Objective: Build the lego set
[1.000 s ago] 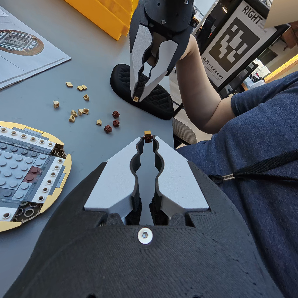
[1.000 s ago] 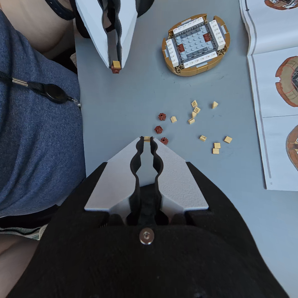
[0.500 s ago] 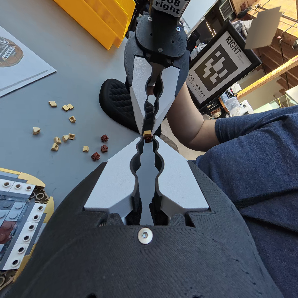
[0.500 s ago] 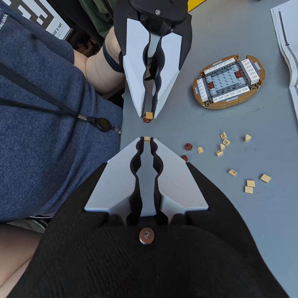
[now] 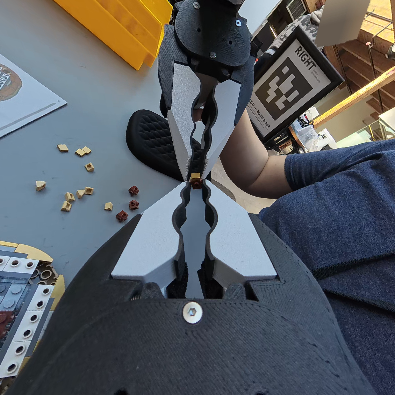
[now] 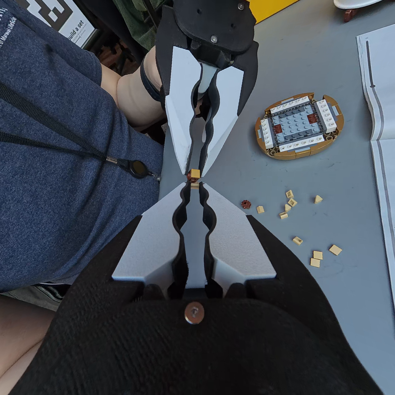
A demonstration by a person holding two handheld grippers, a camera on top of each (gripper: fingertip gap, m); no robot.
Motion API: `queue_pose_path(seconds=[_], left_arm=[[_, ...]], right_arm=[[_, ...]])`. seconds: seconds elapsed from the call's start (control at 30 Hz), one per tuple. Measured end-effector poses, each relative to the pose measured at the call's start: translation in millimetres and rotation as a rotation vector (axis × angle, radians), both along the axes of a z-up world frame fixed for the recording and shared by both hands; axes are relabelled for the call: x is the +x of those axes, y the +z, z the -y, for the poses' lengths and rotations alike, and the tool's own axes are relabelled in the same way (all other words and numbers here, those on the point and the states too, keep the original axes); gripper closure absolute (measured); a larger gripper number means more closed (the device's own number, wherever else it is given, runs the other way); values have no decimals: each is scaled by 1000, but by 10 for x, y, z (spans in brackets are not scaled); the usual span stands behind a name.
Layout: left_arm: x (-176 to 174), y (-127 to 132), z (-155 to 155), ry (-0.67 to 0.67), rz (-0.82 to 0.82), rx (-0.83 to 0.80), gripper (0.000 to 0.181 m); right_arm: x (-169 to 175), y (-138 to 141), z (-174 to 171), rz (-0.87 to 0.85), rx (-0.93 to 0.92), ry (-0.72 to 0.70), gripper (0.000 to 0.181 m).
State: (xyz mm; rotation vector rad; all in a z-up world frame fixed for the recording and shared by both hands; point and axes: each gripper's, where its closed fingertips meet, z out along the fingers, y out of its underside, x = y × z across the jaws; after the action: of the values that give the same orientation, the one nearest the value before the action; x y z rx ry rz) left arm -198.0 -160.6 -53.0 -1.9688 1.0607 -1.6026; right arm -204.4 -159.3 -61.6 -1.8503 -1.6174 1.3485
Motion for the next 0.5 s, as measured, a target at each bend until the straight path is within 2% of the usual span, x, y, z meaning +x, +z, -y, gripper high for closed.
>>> queue_pose_path(seconds=[0.2,0.33,0.5], left_arm=[[-25,14,8,-7,10,-1,172],[-38,103,-4,-8,43,-19,173],[-81,243,-103,4,34,4,172]], right_arm=[[-3,39,-12,-26,-36,-4,175],[-30,104,-28,-50,-85,14,175],[-68,251,-111,5,-93,81,175]])
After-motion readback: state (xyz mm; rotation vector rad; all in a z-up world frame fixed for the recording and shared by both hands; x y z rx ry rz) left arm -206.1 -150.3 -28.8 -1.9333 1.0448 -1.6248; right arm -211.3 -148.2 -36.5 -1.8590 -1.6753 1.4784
